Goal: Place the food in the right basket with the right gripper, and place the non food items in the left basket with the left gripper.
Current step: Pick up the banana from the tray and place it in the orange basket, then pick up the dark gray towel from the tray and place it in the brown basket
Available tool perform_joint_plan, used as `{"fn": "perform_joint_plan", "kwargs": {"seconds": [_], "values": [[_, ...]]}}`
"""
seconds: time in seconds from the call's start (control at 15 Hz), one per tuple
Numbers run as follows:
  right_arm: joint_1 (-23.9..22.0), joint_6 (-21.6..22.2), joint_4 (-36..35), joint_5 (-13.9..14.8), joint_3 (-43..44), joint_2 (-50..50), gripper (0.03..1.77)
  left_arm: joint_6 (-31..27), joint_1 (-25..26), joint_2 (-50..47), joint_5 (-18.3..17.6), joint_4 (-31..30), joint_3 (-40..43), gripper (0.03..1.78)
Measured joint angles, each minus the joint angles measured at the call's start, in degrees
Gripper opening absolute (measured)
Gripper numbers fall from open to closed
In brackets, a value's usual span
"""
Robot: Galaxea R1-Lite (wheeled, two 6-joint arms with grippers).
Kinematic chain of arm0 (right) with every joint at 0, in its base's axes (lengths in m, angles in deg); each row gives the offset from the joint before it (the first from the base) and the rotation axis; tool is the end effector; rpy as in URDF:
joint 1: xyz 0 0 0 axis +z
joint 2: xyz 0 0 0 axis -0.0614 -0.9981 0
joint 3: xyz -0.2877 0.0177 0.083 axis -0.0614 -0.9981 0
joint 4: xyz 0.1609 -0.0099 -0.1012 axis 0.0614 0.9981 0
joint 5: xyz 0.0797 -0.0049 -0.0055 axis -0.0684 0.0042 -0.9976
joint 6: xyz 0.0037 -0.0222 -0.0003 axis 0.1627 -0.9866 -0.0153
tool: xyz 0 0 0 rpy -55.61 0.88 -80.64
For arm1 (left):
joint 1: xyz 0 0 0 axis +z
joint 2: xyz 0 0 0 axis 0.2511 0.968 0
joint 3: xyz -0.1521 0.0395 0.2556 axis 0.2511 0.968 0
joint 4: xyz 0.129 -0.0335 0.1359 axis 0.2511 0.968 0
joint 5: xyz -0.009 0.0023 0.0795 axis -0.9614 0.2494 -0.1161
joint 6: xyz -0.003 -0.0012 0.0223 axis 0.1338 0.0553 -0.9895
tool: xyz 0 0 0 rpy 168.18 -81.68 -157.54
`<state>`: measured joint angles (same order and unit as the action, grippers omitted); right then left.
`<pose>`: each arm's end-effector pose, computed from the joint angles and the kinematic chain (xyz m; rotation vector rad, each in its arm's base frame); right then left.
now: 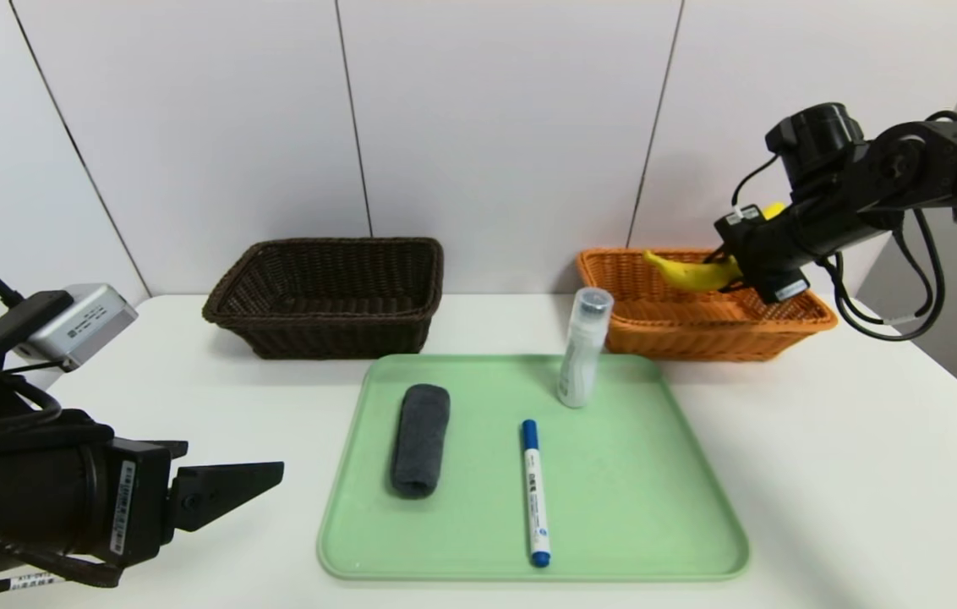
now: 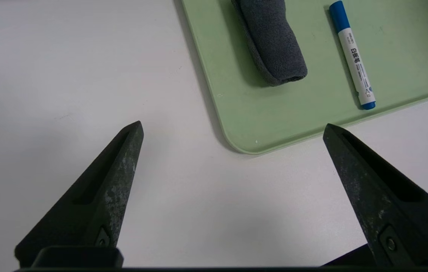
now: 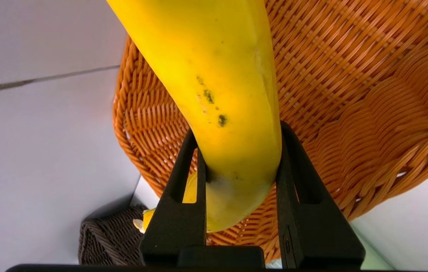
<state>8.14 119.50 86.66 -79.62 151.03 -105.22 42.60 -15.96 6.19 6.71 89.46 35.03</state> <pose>0.4121 0.0343 0.2292 1.1027 0.7557 -0.3563 0.1263 -0.0736 0.2281 -0.1279 0.6442 -0.3928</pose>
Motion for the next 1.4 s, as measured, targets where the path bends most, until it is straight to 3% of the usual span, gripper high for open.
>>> {"fn": "perform_joint_plan", "kwargs": {"seconds": [0.47, 0.87, 1.4], "values": [[-0.09, 0.59, -1.01, -0.07, 0.02, -1.93, 0.50, -0.05, 0.00, 0.00, 0.02, -0.20, 0.11, 1.69], [0.00, -0.41, -0.72, -0.02, 0.02, -2.30, 1.13, 0.09, 0.00, 0.15, 0.11, -0.52, 0.16, 1.69], [1.33, -0.55, -1.29, -0.10, 0.02, 4.23, 1.50, 0.12, 0.00, -0.57, 0.41, -2.12, -0.34, 1.69]]}}
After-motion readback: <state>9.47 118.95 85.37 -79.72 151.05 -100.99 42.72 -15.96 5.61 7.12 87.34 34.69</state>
